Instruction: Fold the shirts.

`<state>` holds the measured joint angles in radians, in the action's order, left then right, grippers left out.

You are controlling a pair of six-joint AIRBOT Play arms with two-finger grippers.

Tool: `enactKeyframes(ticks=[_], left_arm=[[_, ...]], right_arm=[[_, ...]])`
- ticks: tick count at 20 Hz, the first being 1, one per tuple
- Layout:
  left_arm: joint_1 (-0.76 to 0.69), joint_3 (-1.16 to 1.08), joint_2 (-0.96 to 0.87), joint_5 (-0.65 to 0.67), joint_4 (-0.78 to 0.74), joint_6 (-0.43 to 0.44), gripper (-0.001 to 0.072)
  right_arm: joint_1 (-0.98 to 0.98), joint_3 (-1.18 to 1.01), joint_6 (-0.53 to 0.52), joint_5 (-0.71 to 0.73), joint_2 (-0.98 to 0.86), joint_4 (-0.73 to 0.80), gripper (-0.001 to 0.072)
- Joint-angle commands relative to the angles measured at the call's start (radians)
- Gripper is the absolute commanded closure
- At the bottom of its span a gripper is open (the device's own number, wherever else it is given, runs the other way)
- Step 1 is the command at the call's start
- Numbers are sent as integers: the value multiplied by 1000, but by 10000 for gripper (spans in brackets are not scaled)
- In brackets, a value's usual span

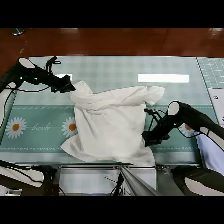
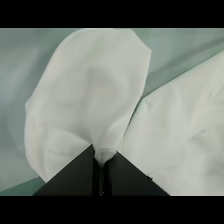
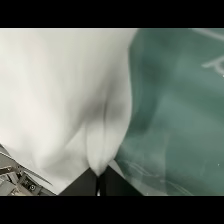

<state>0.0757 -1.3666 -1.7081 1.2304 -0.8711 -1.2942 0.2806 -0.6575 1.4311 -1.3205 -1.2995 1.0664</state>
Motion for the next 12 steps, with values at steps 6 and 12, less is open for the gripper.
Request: enactKeyframes(ticks=[6, 12], left_arm=[[51, 6, 144, -81, -16, -63, 678], [33, 317, 445, -150, -43, -54, 678]], right_arm=[[-333, -279, -21, -23, 7, 121, 693], [-565, -787, -13, 16, -152, 41, 692]])
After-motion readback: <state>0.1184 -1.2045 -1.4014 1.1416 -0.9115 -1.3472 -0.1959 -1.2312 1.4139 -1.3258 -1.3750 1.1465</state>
